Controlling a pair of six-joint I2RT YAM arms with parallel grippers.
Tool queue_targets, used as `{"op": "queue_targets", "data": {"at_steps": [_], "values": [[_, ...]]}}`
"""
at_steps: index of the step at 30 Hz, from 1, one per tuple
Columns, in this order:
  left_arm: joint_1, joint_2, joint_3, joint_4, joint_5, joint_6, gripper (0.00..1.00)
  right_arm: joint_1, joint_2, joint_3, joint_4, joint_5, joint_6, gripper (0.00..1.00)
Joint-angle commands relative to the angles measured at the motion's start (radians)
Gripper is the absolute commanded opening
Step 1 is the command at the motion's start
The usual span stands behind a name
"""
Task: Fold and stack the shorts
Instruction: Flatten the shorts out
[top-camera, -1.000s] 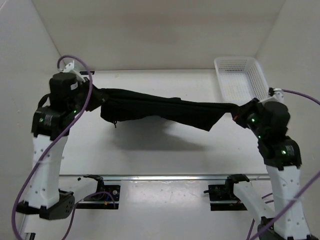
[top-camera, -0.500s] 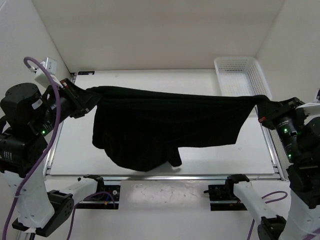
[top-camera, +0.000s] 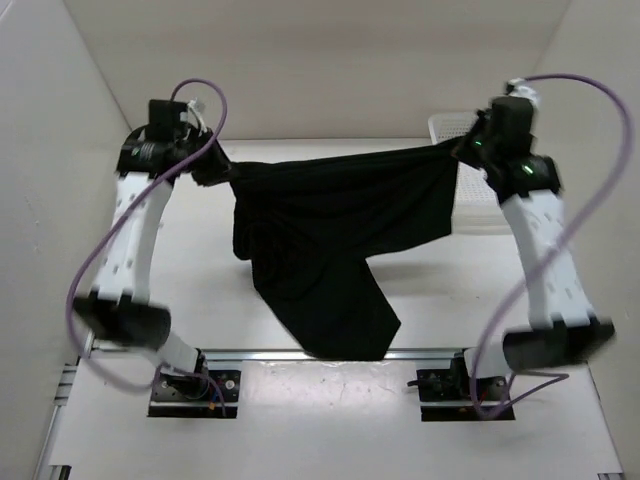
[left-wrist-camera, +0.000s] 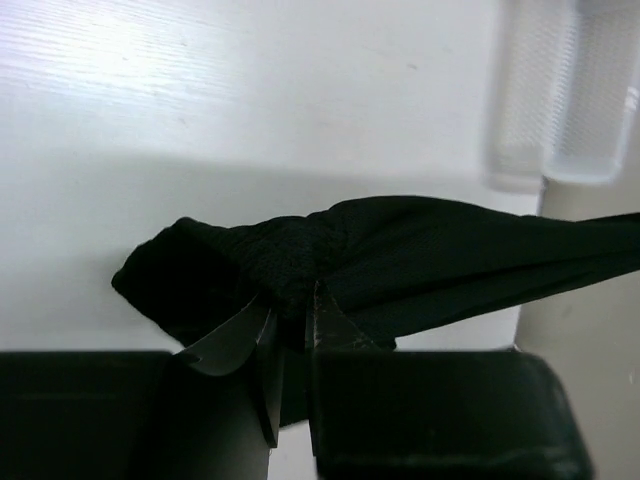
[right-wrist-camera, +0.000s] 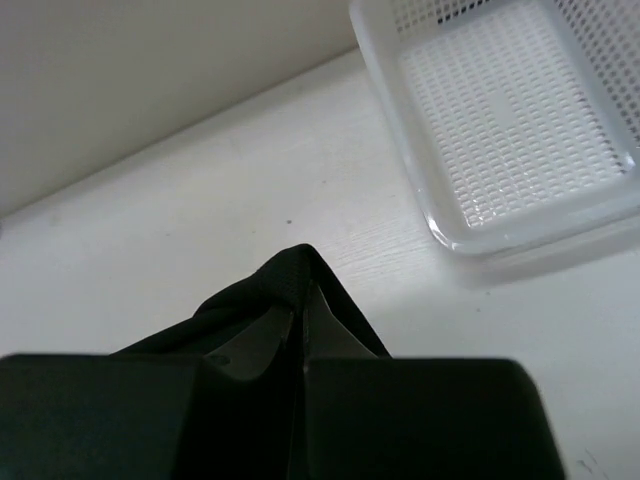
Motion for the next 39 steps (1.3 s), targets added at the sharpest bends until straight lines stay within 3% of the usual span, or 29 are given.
{"op": "queue_targets", "data": {"at_steps": [1, 2, 3, 4, 5, 6, 7, 8, 9, 12, 16, 19, 21, 26, 32, 36, 39], "values": [[0.09, 0.223, 0.071, 0.117, -0.042, 0.063, 0.11, -0.012, 0.244, 0.023, 0.19, 0.092, -0.061, 0.0], [0.099, 0.3, 0.134, 0.13, -0.083, 0.063, 0.21, -0.012, 0.32, 0.062, 0.21, 0.082, -0.061, 0.0], [0.099, 0.486, 0.214, 0.13, -0.099, 0.063, 0.37, -0.012, 0.486, 0.174, 0.227, 0.057, -0.061, 0.12], [0.113, 0.593, 0.319, 0.087, -0.099, 0.063, 0.7, -0.012, 0.574, 0.262, 0.197, 0.031, -0.061, 0.33], [0.125, 0.699, 0.595, 0.034, -0.099, 0.063, 0.86, -0.012, 0.66, 0.362, 0.153, 0.01, -0.061, 0.72], [0.125, 0.9, 0.745, -0.032, -0.113, 0.063, 0.94, -0.012, 0.81, 0.469, 0.094, -0.001, -0.052, 0.83], [0.134, 0.977, 0.881, -0.136, -0.113, 0.063, 1.0, -0.012, 0.858, 0.64, 0.006, -0.013, -0.042, 0.91], [0.163, 0.965, 0.792, -0.034, -0.099, 0.03, 1.0, 0.007, 0.888, 0.649, 0.014, -0.026, -0.054, 1.0], [0.164, 0.965, 0.791, -0.033, -0.099, 0.03, 1.0, 0.007, 0.87, 0.65, 0.014, -0.026, -0.054, 1.0], [0.177, 0.78, 0.496, 0.117, -0.099, 0.014, 1.0, 0.016, 0.764, 0.458, 0.077, -0.044, -0.055, 1.0], [0.165, 0.681, 0.397, 0.052, -0.165, 0.057, 0.99, 0.034, 0.603, 0.164, 0.121, -0.099, -0.024, 1.0], [0.128, 0.58, 0.224, 0.039, -0.215, 0.097, 0.8, 0.044, 0.445, -0.12, 0.176, -0.176, 0.024, 1.0], [0.11, 0.497, 0.114, 0.057, -0.238, 0.108, 0.74, 0.062, 0.327, -0.309, 0.187, -0.21, 0.057, 0.97], [0.085, 0.381, -0.231, 0.139, -0.229, 0.126, 0.93, 0.117, 0.079, -0.629, 0.197, -0.354, 0.117, 0.91], [-0.005, 0.436, -0.251, 0.174, -0.278, 0.148, 0.97, 0.277, -0.042, -0.912, 0.186, -0.431, 0.217, 0.93], [-0.043, 0.543, -0.155, 0.174, -0.356, 0.168, 0.89, 0.32, -0.029, -0.992, 0.175, -0.463, 0.242, 0.96], [-0.053, 0.614, -0.108, 0.174, -0.367, 0.168, 0.75, 0.32, -0.02, -1.031, 0.19, -0.484, 0.251, 0.93]]}}
